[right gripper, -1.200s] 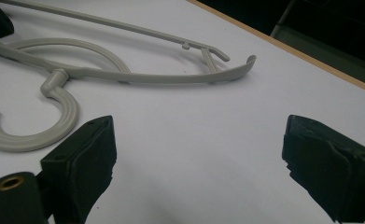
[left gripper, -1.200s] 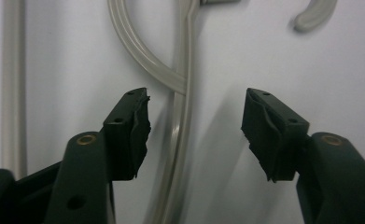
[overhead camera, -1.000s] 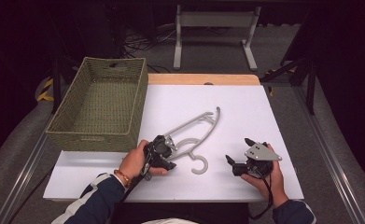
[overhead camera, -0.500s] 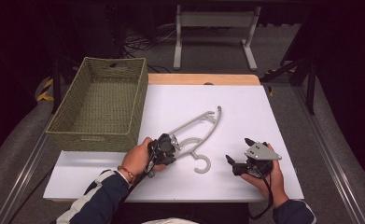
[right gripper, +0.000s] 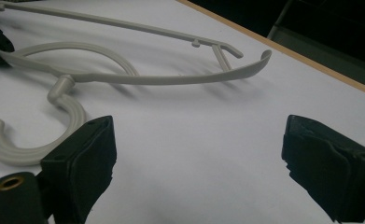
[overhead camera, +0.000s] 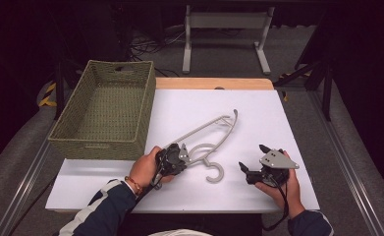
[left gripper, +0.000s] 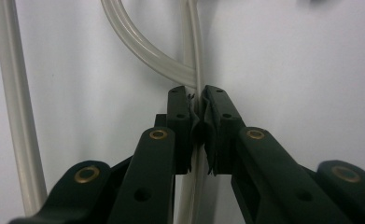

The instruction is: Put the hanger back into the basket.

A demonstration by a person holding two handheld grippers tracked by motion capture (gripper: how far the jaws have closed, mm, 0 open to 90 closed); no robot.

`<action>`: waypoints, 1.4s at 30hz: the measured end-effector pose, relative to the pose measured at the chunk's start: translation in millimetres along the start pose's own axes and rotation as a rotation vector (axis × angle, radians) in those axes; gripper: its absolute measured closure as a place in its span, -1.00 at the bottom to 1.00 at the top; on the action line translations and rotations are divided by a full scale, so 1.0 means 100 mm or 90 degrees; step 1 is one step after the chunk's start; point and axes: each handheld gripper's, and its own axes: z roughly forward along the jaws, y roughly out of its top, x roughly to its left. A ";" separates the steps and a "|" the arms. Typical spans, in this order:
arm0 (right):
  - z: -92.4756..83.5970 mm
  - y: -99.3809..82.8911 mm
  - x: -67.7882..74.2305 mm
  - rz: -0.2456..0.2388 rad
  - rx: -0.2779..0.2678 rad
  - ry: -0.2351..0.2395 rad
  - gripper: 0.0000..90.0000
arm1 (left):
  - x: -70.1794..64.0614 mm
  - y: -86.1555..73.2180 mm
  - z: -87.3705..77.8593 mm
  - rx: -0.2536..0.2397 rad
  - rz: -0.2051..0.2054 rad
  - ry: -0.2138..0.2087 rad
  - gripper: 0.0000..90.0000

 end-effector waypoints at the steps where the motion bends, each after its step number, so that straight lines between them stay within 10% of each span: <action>1: -0.01 0.00 -0.01 0.002 -0.002 -0.002 -0.76 | -0.01 0.00 -0.01 -0.006 0.002 0.003 0.82; 16: -0.18 -0.02 -0.25 0.074 -0.066 -0.075 -0.75 | -0.12 0.01 -0.35 -0.125 0.030 0.086 0.82; 42: -0.13 -0.03 -0.20 0.054 -0.050 -0.066 -0.75 | -0.25 0.05 -0.75 -0.231 0.056 0.162 0.82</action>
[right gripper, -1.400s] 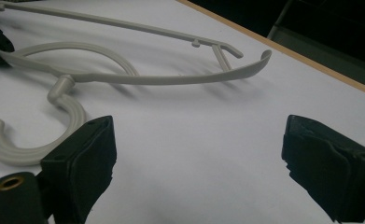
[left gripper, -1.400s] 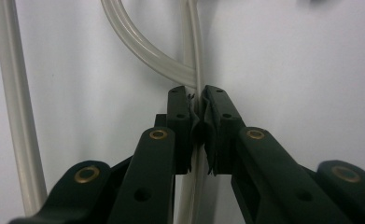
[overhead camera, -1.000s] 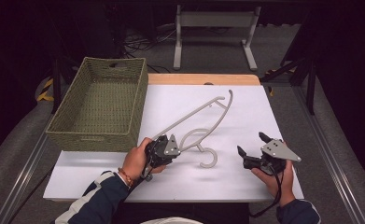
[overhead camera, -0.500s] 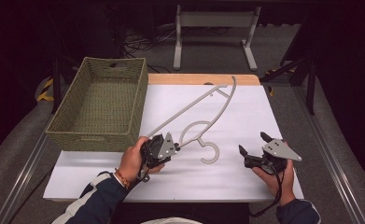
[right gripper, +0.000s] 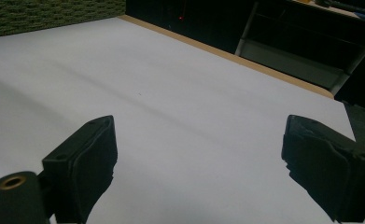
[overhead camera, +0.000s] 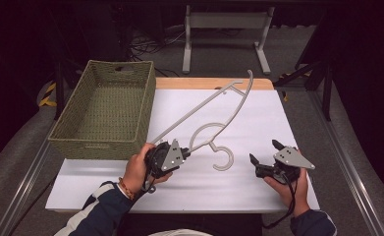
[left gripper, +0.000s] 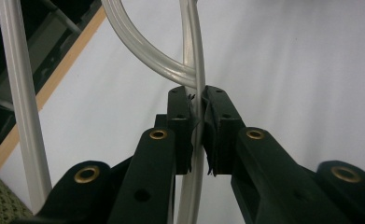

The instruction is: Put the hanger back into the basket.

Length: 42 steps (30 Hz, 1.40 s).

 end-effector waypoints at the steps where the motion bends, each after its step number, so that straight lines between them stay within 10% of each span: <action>1: 0.00 0.00 0.00 -0.001 0.000 0.001 -0.75 | 0.01 0.01 0.00 -0.001 0.003 -0.004 0.83; 23: 0.01 -0.01 0.01 0.001 0.004 0.003 -0.76 | 0.22 0.31 -0.30 -0.079 0.000 0.067 0.83; 42: 0.02 -0.01 0.02 -0.003 0.006 0.003 -0.76 | 0.55 0.38 -0.54 -0.080 -0.025 0.118 0.83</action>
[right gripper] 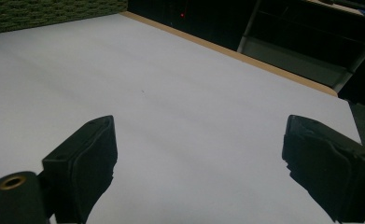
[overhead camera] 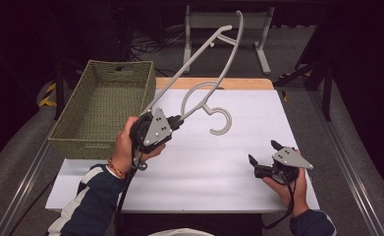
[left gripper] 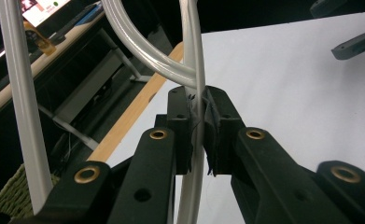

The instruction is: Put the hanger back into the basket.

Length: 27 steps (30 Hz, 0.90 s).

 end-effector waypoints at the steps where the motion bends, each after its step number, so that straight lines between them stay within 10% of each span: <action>1: 0.00 0.00 0.00 0.001 -0.001 0.000 -0.76 | 0.03 -0.01 -0.01 -0.001 -0.001 -0.001 0.83; 27: 0.02 0.00 0.04 -0.010 0.005 0.009 -0.76 | 0.56 -0.50 -0.21 0.067 -0.064 0.079 0.83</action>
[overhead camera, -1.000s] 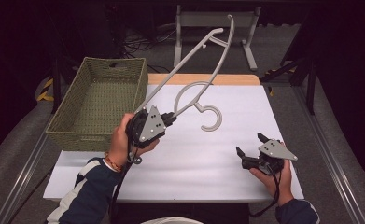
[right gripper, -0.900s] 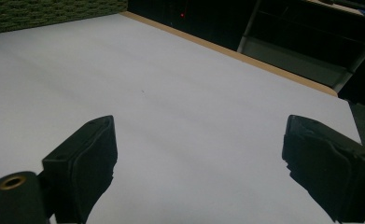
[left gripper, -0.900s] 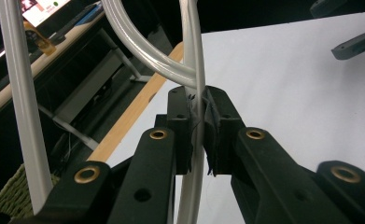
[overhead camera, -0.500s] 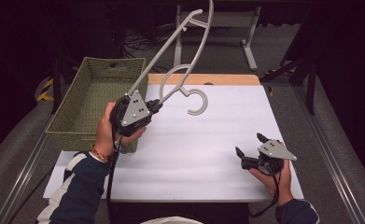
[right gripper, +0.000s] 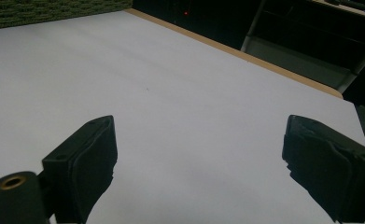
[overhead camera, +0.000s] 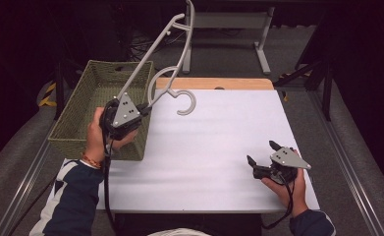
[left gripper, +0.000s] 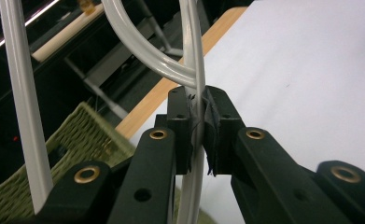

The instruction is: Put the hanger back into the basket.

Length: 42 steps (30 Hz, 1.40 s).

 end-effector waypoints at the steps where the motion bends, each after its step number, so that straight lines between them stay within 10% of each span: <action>1: 0.00 0.00 0.00 -0.001 0.001 0.001 -0.76 | 0.03 -0.04 0.00 0.001 -0.009 -0.003 0.83; 42: 0.08 -0.04 0.03 -0.008 0.024 0.009 -0.76 | 0.68 -0.99 0.06 0.156 -0.112 0.018 0.82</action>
